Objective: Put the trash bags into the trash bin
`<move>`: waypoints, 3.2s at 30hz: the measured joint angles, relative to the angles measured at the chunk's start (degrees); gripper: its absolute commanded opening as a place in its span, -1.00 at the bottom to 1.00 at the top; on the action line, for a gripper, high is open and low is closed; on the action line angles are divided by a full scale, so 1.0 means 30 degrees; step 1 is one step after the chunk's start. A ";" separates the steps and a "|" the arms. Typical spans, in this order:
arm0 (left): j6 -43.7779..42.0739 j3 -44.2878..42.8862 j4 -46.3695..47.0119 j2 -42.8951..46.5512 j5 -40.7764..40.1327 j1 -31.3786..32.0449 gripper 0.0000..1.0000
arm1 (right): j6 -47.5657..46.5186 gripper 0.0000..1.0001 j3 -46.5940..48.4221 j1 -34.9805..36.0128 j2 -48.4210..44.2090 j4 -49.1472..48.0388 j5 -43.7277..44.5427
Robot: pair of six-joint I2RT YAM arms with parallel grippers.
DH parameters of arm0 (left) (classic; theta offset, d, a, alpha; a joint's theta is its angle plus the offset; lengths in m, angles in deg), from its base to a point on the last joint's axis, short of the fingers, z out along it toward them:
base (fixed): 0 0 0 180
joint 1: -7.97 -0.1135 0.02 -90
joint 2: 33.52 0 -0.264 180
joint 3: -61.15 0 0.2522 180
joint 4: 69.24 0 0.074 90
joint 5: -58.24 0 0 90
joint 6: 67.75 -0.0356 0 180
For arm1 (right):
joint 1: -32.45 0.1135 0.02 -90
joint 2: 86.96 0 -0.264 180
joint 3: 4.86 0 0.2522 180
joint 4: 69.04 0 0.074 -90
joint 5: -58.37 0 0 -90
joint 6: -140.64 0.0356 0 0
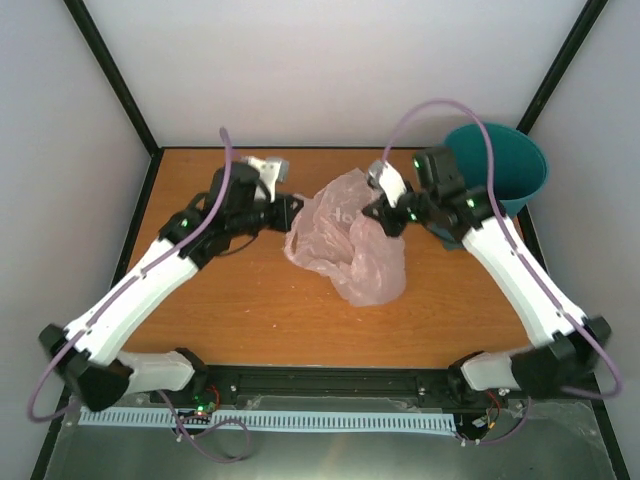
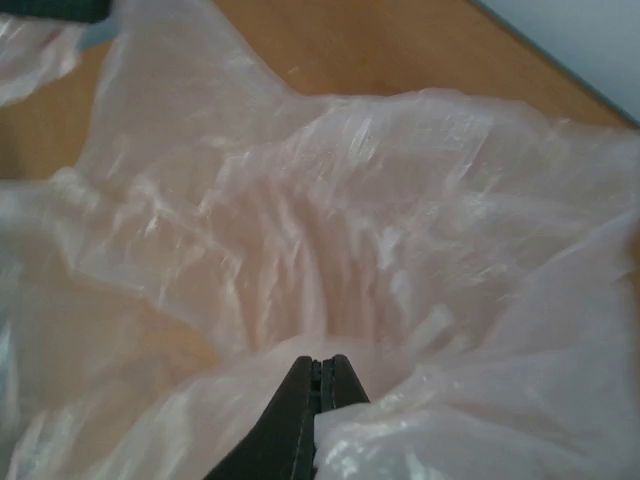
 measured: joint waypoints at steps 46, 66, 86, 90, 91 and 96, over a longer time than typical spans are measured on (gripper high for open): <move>-0.1792 -0.2550 0.1064 0.0219 -0.2353 0.0750 -0.99 | 0.1406 -0.94 0.0015 -0.1020 -0.2470 -0.0328 -0.0299; -0.4539 -1.3537 0.3621 -0.1923 0.4364 -0.2725 -0.99 | 0.2004 -0.94 1.7872 -0.2324 0.3781 -0.0342 0.1552; -0.4357 0.7832 0.3774 0.4065 0.1588 0.0284 -0.99 | -0.0153 -0.94 -0.6564 -0.2477 0.2623 -0.1268 0.0401; -0.4328 0.6127 0.4852 0.8123 0.2084 0.0291 -0.99 | -0.0124 -0.94 -0.4925 -0.2499 -0.3118 -0.2120 -0.1523; -0.4284 0.5967 0.4954 0.8582 0.2076 0.0291 -0.99 | -0.0044 -0.94 -0.4634 -0.2492 -0.3876 -0.2244 -0.1902; -0.3774 0.6047 0.4182 0.8648 0.2178 0.0291 -0.99 | 0.0488 -0.94 -0.4371 -0.2492 -0.4350 -0.1676 -0.2958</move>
